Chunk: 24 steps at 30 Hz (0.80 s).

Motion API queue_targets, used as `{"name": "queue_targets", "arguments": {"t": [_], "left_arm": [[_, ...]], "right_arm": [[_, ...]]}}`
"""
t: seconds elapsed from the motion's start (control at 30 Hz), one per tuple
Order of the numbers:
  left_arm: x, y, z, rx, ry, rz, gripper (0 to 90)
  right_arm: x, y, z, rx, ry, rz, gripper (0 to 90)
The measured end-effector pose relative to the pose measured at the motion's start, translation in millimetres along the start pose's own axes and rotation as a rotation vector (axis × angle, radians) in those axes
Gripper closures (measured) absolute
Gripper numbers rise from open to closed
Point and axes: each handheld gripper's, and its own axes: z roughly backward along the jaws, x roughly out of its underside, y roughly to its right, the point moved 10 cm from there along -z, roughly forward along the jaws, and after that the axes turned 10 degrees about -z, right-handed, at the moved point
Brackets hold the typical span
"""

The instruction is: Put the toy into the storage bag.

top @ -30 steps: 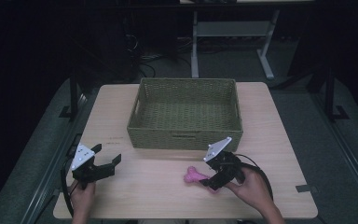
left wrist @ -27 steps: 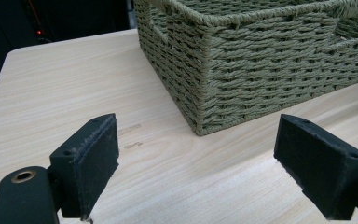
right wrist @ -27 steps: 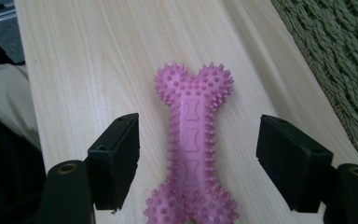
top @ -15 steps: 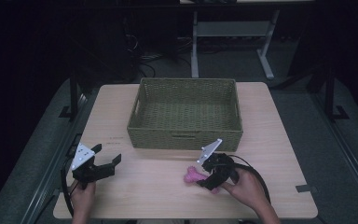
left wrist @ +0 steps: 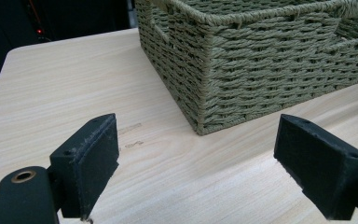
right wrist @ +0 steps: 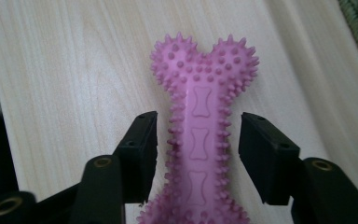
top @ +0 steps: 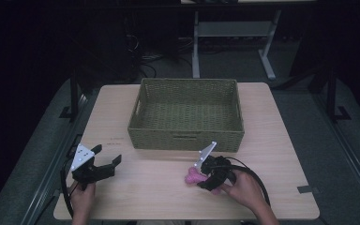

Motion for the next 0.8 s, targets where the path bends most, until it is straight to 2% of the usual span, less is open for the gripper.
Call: {"name": "queue_targets", "arguments": {"t": [0.47, 0.63, 0.8], "left_arm": [[0.0, -0.1, 0.2, 0.000, 0.000, -0.001, 13.3], [0.1, -0.8, 0.4, -0.001, 0.001, 0.001, 13.3], [0.0, -0.6, 0.6, -0.001, 0.000, -0.001, 13.3]], "right_arm": [[6.5, 1.3, -6.2, 0.013, -0.022, 0.012, 55.6], [6.8, 1.7, -5.1, 0.011, -0.025, 0.007, 57.8], [6.3, 3.6, -2.7, 0.012, -0.038, 0.023, 58.1]]}}
